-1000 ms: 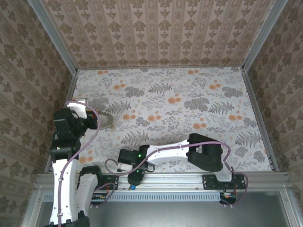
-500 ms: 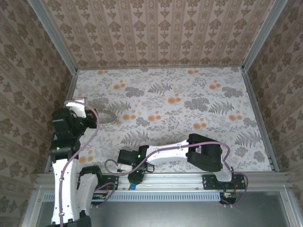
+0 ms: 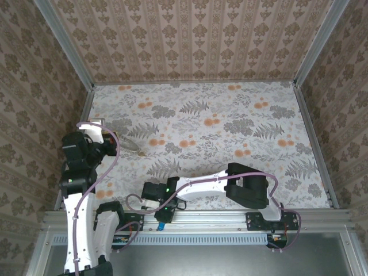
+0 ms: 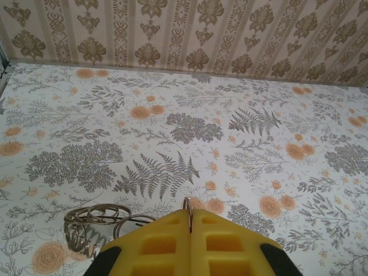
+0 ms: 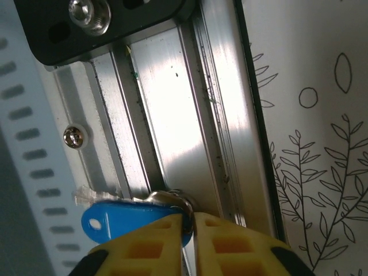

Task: Put the keys on the keyring

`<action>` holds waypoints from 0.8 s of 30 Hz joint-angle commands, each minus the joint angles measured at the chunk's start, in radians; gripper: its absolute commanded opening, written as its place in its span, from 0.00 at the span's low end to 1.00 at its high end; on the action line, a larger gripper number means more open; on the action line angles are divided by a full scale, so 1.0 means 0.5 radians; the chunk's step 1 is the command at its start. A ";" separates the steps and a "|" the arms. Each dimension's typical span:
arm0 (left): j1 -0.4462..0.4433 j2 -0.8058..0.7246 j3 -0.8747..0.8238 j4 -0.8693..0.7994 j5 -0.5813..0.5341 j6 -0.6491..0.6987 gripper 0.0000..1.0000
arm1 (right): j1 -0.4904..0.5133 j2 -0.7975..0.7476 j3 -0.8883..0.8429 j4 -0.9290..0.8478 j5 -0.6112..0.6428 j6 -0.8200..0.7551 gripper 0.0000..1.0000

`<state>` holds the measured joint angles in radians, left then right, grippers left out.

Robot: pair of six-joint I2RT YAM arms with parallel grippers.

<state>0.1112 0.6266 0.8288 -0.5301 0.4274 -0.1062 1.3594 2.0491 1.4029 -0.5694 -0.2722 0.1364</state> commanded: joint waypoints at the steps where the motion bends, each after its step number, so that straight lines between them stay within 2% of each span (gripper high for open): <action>1: 0.023 -0.017 -0.008 0.096 0.062 -0.036 0.00 | -0.003 0.022 0.036 -0.063 0.029 -0.005 0.10; 8: 0.041 -0.011 -0.007 0.102 0.081 -0.036 0.00 | -0.018 -0.037 -0.018 0.003 -0.009 -0.028 0.00; 17: 0.048 -0.008 -0.013 0.104 0.096 -0.040 0.00 | -0.131 -0.272 -0.266 0.222 -0.039 0.017 0.00; 24: 0.049 -0.001 -0.015 0.105 0.108 -0.039 0.00 | -0.327 -0.436 -0.438 0.238 0.048 0.016 0.00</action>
<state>0.1261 0.6289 0.8253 -0.5232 0.4515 -0.1066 1.2324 1.8812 1.2179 -0.4583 -0.2825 0.1349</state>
